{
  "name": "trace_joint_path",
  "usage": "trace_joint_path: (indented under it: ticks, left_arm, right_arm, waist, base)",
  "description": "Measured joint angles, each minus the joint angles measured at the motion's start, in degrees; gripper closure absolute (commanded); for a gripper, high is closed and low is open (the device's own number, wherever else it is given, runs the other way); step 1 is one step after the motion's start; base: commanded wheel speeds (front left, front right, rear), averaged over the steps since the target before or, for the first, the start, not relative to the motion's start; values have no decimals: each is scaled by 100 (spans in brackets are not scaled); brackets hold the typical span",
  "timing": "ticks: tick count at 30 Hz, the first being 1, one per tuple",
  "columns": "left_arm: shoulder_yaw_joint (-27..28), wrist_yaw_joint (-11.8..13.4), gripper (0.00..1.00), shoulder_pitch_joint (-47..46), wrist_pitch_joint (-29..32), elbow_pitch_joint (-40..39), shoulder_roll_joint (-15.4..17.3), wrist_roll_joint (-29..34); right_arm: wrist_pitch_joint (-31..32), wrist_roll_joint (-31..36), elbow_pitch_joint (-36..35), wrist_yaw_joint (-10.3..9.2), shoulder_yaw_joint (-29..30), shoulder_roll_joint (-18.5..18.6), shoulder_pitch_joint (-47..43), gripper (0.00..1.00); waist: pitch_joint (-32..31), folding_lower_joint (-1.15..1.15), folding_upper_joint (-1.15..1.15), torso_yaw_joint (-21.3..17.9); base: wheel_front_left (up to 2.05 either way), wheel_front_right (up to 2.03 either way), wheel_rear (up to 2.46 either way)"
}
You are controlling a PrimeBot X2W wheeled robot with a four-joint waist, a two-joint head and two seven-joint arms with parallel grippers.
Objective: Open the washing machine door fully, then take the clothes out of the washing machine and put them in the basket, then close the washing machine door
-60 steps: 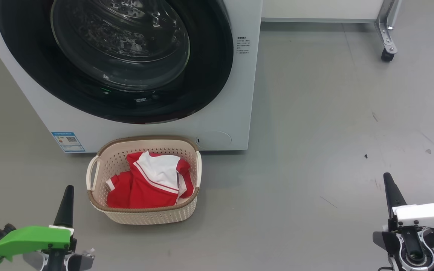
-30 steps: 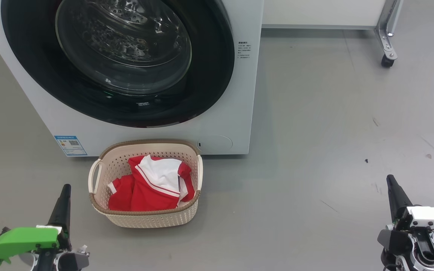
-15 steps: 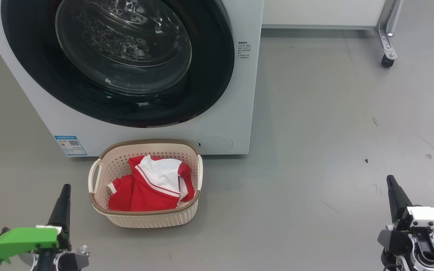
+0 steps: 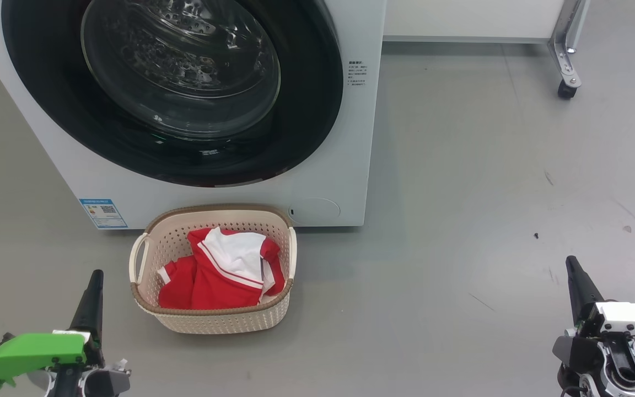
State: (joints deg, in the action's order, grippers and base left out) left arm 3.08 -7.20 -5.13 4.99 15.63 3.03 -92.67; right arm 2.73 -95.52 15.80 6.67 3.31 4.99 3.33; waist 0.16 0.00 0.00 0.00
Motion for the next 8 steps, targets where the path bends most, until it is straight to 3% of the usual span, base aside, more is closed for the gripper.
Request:
trace_joint_path:
  ticks: [8]
  left_arm:
    - [3, 0, 100, 0, 1, 0, -3, 0]
  right_arm:
    - [1, 0, 4, 27, 3, 0, 2, 100]
  waist:
    - [0, 0, 0, 0]
  base:
    - [0, 0, 0]
